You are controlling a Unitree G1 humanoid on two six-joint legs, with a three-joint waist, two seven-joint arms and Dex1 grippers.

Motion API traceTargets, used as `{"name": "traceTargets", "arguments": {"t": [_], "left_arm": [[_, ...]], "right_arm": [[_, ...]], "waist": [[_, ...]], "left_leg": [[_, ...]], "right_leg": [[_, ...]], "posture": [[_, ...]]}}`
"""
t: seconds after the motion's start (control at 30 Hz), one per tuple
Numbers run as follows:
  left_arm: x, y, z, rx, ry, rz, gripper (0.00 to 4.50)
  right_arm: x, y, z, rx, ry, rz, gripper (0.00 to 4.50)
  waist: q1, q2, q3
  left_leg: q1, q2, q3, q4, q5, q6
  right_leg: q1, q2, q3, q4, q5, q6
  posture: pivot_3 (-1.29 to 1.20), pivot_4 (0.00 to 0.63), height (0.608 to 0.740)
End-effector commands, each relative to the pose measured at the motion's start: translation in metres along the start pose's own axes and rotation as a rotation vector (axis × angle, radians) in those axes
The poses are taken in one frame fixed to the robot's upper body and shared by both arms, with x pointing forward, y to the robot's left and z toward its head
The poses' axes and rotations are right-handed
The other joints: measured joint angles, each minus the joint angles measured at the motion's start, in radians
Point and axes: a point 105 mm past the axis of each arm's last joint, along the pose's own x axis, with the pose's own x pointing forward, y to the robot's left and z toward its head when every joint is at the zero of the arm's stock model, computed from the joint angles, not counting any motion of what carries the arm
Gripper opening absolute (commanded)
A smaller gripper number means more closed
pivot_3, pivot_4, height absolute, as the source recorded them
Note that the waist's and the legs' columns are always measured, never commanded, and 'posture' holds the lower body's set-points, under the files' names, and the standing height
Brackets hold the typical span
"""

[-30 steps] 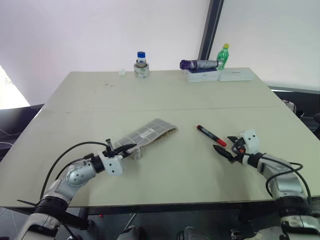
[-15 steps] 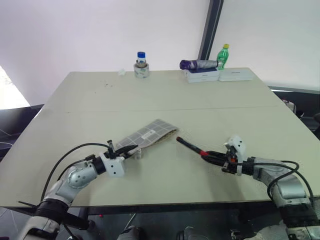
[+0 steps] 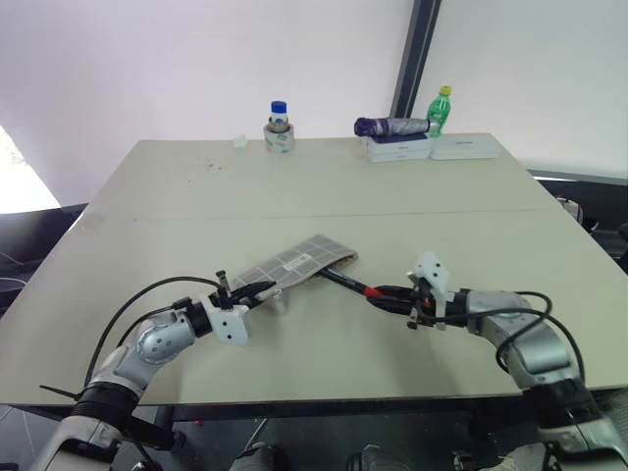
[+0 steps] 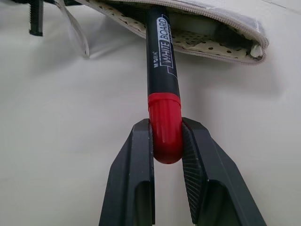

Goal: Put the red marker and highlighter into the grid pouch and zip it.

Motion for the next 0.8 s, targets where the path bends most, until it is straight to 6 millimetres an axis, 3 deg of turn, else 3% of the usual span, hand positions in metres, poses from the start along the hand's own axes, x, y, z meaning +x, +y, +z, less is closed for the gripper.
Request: {"name": "traceTargets", "arguments": {"t": [0.03, 0.3, 0.5, 0.57, 0.63, 0.67, 0.8], "left_arm": [[0.004, 0.008, 0.011, 0.07, -0.054, -0.009, 0.0], [0.009, 0.011, 0.023, 0.133, -0.113, -0.055, 0.0], [0.006, 0.015, 0.022, 0.143, -0.126, -0.068, 0.0], [0.006, 0.014, 0.021, 0.148, -0.122, -0.074, 0.0], [0.006, 0.014, 0.021, 0.139, -0.117, -0.067, 0.0], [0.007, 0.013, 0.021, 0.135, -0.117, -0.066, 0.0], [0.006, 0.009, 0.021, 0.111, -0.106, -0.058, 0.0]], "right_arm": [[0.016, 0.002, 0.017, -0.142, -0.008, 0.052, 0.27], [0.055, 0.016, 0.03, -0.562, 0.046, 0.203, 0.27], [0.075, 0.012, 0.04, -0.789, -0.008, 0.21, 0.27], [0.076, 0.008, 0.035, -0.775, 0.002, 0.207, 0.27], [0.071, 0.007, 0.024, -0.727, 0.039, 0.252, 1.35], [0.069, 0.005, 0.026, -0.717, 0.022, 0.234, 1.65], [0.059, -0.005, 0.041, -0.686, -0.07, 0.104, 3.7]], "waist": [[0.0, 0.0, 0.0], [0.001, 0.0, 0.0], [0.001, 0.0, 0.0], [0.001, 0.0, 0.0], [0.002, 0.0, 0.0], [0.002, 0.0, 0.0], [0.0, 0.0, 0.0]], "left_leg": [[0.0, 0.0, 0.0, 0.0, 0.0, 0.0], [-0.001, 0.0, 0.002, 0.001, 0.002, -0.004], [0.0, 0.0, 0.003, 0.0, 0.004, -0.007], [-0.001, 0.0, 0.004, 0.001, 0.004, -0.007], [0.0, 0.0, 0.004, 0.001, 0.004, -0.007], [0.0, 0.0, 0.004, 0.001, 0.004, -0.007], [0.0, 0.0, 0.003, 0.001, 0.004, -0.007]], "right_leg": [[0.0, 0.0, 0.0, 0.0, 0.0, 0.0], [-0.001, 0.0, 0.0, 0.0, 0.0, 0.0], [-0.001, 0.001, 0.0, 0.0, 0.0, 0.0], [-0.001, 0.001, 0.0, 0.0, 0.0, 0.0], [-0.001, 0.001, 0.0, 0.0, 0.0, 0.0], [-0.001, 0.001, 0.0, 0.0, 0.0, 0.0], [-0.001, 0.001, 0.0, 0.001, 0.0, 0.0]], "posture": [[0.0, 0.15, 0.74], [0.0, 0.15, 0.74], [0.0, 0.15, 0.74], [0.0, 0.15, 0.74], [0.0, 0.15, 0.74], [0.0, 0.15, 0.74], [0.0, 0.15, 0.74]]}}
